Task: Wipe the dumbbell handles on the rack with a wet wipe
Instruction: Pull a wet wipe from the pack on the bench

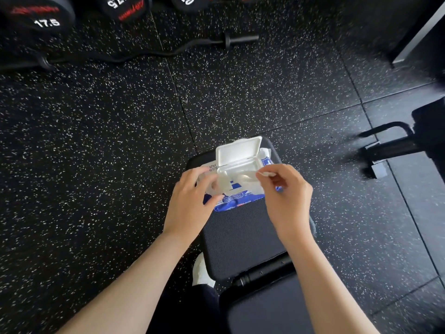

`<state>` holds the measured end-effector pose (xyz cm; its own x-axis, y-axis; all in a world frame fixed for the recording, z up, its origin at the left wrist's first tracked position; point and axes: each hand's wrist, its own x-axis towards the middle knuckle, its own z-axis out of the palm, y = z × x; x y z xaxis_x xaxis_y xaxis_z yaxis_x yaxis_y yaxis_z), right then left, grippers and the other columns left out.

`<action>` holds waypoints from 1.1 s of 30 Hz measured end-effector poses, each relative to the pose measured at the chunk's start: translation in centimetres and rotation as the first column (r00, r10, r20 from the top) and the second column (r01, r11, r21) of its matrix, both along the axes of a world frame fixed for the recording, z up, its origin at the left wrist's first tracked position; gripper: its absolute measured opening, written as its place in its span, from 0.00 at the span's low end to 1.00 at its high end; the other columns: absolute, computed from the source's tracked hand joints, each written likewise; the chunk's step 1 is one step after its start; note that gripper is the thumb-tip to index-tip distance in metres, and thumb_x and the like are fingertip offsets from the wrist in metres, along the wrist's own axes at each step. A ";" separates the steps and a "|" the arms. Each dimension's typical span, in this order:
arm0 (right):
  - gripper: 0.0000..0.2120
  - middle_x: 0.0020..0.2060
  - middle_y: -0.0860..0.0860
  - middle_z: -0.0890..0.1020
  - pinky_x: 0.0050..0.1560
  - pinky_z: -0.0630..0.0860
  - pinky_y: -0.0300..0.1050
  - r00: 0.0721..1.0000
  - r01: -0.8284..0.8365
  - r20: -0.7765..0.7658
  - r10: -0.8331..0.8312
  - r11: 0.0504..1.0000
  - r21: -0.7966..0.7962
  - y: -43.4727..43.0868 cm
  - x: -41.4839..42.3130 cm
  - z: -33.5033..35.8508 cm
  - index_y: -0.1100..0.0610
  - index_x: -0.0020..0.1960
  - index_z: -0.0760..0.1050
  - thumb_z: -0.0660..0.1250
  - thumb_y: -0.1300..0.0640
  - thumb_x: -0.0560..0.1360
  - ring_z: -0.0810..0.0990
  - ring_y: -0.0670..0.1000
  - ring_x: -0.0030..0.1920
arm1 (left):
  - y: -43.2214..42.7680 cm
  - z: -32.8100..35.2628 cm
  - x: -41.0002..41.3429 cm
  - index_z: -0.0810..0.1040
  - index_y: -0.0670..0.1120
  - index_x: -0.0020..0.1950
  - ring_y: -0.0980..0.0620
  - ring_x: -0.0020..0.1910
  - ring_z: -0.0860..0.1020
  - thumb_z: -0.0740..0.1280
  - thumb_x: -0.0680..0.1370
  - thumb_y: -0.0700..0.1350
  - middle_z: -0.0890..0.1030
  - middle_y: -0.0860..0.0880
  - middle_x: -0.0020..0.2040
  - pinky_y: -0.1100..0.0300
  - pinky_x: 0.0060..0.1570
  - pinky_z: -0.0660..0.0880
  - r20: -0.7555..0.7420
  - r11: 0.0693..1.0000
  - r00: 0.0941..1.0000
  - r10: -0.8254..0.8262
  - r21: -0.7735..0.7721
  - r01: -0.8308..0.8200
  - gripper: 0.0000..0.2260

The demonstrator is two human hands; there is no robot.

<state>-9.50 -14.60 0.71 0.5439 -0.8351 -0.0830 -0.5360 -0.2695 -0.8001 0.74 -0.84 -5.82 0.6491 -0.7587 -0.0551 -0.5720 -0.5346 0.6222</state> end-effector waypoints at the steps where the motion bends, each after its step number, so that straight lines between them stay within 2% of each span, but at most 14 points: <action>1: 0.07 0.37 0.42 0.79 0.37 0.69 0.27 1.000 0.025 0.004 -0.025 1.000 0.001 -0.2 -0.4 0.3 0.53 0.40 0.78 0.69 0.64 0.72 0.76 0.41 0.35 | 0.0 0.1 0.0 0.76 0.48 0.59 0.52 0.61 0.69 0.73 0.71 0.46 0.72 0.51 0.61 0.54 0.61 0.70 0.001 1.000 1.000 -0.002 0.000 0.002 0.18; 5: 0.11 0.41 0.43 0.79 0.36 0.68 0.27 0.992 0.123 0.025 -0.123 0.991 -0.042 -1.3 -2.1 1.5 0.48 0.40 0.75 0.67 0.63 0.74 0.75 0.42 0.37 | -0.1 0.5 -0.3 0.75 0.47 0.61 0.49 0.59 0.70 0.72 0.71 0.48 0.71 0.49 0.60 0.50 0.61 0.71 0.033 1.000 0.999 0.006 -0.004 -0.006 0.20; 8: 0.12 0.43 0.37 0.77 0.42 0.71 0.34 0.988 0.154 0.012 -0.153 0.985 -0.073 -2.1 -3.0 2.0 0.44 0.41 0.73 0.67 0.61 0.75 0.76 0.51 0.44 | -0.3 1.5 -1.0 0.66 0.49 0.69 0.53 0.60 0.68 0.71 0.72 0.49 0.70 0.51 0.60 0.57 0.62 0.67 -0.156 0.995 0.984 0.089 -0.033 -0.096 0.27; 10: 0.09 0.46 0.32 0.77 0.48 0.72 0.39 0.986 0.164 0.007 -0.164 0.983 -0.088 -2.5 -3.6 2.4 0.46 0.45 0.74 0.66 0.61 0.75 0.76 0.49 0.50 | -0.4 2.0 -1.7 0.64 0.49 0.70 0.55 0.60 0.68 0.71 0.73 0.50 0.71 0.52 0.60 0.60 0.61 0.66 -0.243 0.990 0.964 0.109 -0.065 -0.128 0.28; 11: 0.08 0.49 0.33 0.77 0.48 0.71 0.36 0.985 0.173 0.011 -0.173 0.982 -0.076 -2.7 -3.9 2.5 0.48 0.46 0.74 0.66 0.61 0.76 0.75 0.46 0.51 | -0.5 2.2 -1.9 0.67 0.49 0.68 0.55 0.60 0.68 0.69 0.74 0.52 0.72 0.52 0.61 0.59 0.61 0.66 -0.199 0.994 0.977 0.070 -0.073 -0.086 0.25; 13: 0.06 0.52 0.39 0.80 0.40 0.70 0.30 0.981 0.190 0.029 -0.189 0.981 -0.033 -3.0 -4.4 2.8 0.50 0.48 0.75 0.65 0.61 0.76 0.75 0.38 0.50 | -0.8 2.0 -2.4 0.70 0.47 0.67 0.53 0.62 0.69 0.63 0.76 0.56 0.72 0.51 0.63 0.54 0.63 0.65 -0.027 0.997 0.997 -0.067 -0.042 0.066 0.22; 15: 0.06 0.49 0.40 0.81 0.38 0.71 0.32 0.976 0.214 0.047 -0.213 0.977 -0.002 -3.3 -4.8 2.9 0.50 0.48 0.76 0.65 0.60 0.77 0.77 0.43 0.49 | -1.6 1.6 -2.6 0.67 0.45 0.71 0.51 0.66 0.67 0.58 0.77 0.59 0.70 0.50 0.67 0.52 0.66 0.64 0.067 0.975 0.973 -0.220 0.037 0.218 0.27; 17: 0.05 0.47 0.40 0.82 0.42 0.74 0.37 0.971 0.233 0.050 -0.234 0.972 0.020 -3.4 -5.2 2.9 0.50 0.48 0.76 0.65 0.60 0.77 0.79 0.49 0.48 | -2.8 1.3 -2.8 0.64 0.44 0.73 0.50 0.70 0.65 0.53 0.77 0.62 0.68 0.48 0.71 0.51 0.68 0.64 0.134 0.937 0.932 -0.338 0.146 0.319 0.31; 19: 0.05 0.46 0.42 0.82 0.46 0.76 0.42 0.969 0.242 0.041 -0.243 0.970 0.033 -3.4 -5.4 2.8 0.50 0.48 0.76 0.65 0.60 0.77 0.80 0.51 0.48 | -3.7 0.9 -3.0 0.62 0.43 0.74 0.49 0.72 0.62 0.49 0.77 0.63 0.65 0.48 0.73 0.51 0.69 0.63 0.169 0.889 0.890 -0.424 0.265 0.373 0.33; 22: 0.04 0.46 0.43 0.82 0.49 0.77 0.43 0.970 0.240 0.032 -0.241 0.970 0.030 -3.4 -5.5 2.7 0.52 0.47 0.76 0.65 0.60 0.77 0.80 0.49 0.47 | -4.4 0.2 -3.0 0.60 0.43 0.75 0.48 0.74 0.59 0.44 0.77 0.64 0.61 0.48 0.75 0.50 0.70 0.59 0.175 0.843 0.866 -0.469 0.380 0.380 0.35; 26: 0.04 0.45 0.44 0.82 0.40 0.75 0.31 0.970 0.239 0.036 -0.241 0.970 0.047 -3.4 -5.4 2.7 0.53 0.47 0.75 0.65 0.61 0.77 0.79 0.37 0.41 | -4.3 -0.4 -3.0 0.57 0.44 0.76 0.48 0.74 0.58 0.43 0.77 0.65 0.58 0.49 0.76 0.50 0.70 0.59 0.178 0.812 0.848 -0.500 0.438 0.387 0.35; 30: 0.03 0.42 0.40 0.80 0.37 0.73 0.29 0.971 0.233 0.036 -0.235 0.971 0.049 -3.2 -4.9 2.7 0.55 0.46 0.75 0.64 0.62 0.76 0.78 0.33 0.40 | -4.8 -0.1 -2.9 0.64 0.45 0.72 0.47 0.70 0.65 0.44 0.77 0.64 0.65 0.50 0.73 0.51 0.65 0.62 0.145 0.827 0.872 -0.467 0.421 0.372 0.33; 33: 0.04 0.42 0.41 0.80 0.35 0.72 0.28 0.972 0.232 0.028 -0.234 0.971 0.057 -3.0 -4.7 2.7 0.54 0.45 0.74 0.64 0.62 0.76 0.77 0.33 0.39 | -4.6 0.6 -2.7 0.67 0.46 0.70 0.48 0.67 0.68 0.48 0.78 0.61 0.69 0.50 0.69 0.54 0.64 0.61 0.129 0.864 0.890 -0.437 0.336 0.376 0.28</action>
